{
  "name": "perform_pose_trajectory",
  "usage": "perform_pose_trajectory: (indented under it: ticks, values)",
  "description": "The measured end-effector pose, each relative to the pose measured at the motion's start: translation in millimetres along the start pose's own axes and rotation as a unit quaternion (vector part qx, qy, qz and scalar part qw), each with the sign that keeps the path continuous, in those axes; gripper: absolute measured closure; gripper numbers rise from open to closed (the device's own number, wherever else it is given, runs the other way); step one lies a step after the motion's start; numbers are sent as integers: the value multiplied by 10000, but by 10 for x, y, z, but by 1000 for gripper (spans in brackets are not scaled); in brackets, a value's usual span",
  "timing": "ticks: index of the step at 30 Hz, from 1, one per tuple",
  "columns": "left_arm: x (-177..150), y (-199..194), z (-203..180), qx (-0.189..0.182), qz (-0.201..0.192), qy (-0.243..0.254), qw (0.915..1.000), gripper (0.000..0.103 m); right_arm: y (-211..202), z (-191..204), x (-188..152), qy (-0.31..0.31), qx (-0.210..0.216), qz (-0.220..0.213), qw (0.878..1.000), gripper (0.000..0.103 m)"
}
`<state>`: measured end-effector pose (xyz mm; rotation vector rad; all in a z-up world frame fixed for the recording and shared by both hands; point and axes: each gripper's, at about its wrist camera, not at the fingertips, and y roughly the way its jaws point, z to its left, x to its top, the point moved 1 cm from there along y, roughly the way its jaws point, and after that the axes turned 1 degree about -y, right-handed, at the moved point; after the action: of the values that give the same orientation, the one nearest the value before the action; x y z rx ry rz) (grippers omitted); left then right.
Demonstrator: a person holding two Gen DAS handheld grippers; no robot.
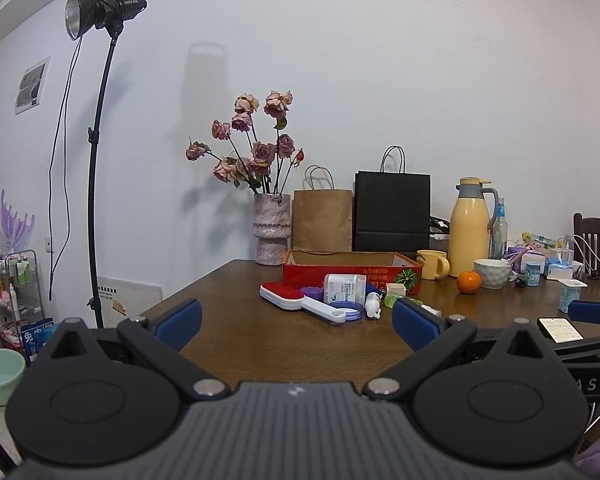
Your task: Organize rigid objects
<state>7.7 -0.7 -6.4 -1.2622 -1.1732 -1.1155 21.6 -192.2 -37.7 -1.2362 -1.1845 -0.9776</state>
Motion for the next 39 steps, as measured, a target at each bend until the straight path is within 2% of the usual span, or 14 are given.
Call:
perform_pose_trajectory:
  ticks: [10, 15, 21, 28, 30, 34, 39]
  values:
    - [6, 88, 41, -43, 83, -29, 10000, 0, 51, -64, 30, 0, -39, -14, 10000, 0]
    - [91, 370, 154, 246, -217, -3, 9995, 0, 302, -157, 117, -31, -83, -144, 9999, 0]
    - [308, 918, 191, 627, -406, -155, 9971, 0, 1071, -391, 452, 223, -72, -370, 9990, 0]
    - [731, 1824, 180, 807, -421, -186, 9957, 0, 2096, -501, 1187, 316, 83, -768, 9965, 0]
    - [804, 2116, 143, 807, -276, -107, 9963, 0, 2403, -514, 1328, 369, 120, -721, 9966, 0]
    - [863, 2661, 137, 744, 101, -302, 9967, 0, 3013, -562, 1437, 382, 274, -447, 9979, 0]
    - [827, 3121, 144, 890, 507, -562, 9932, 0, 3534, -664, 1336, 463, 413, -35, 9981, 0]
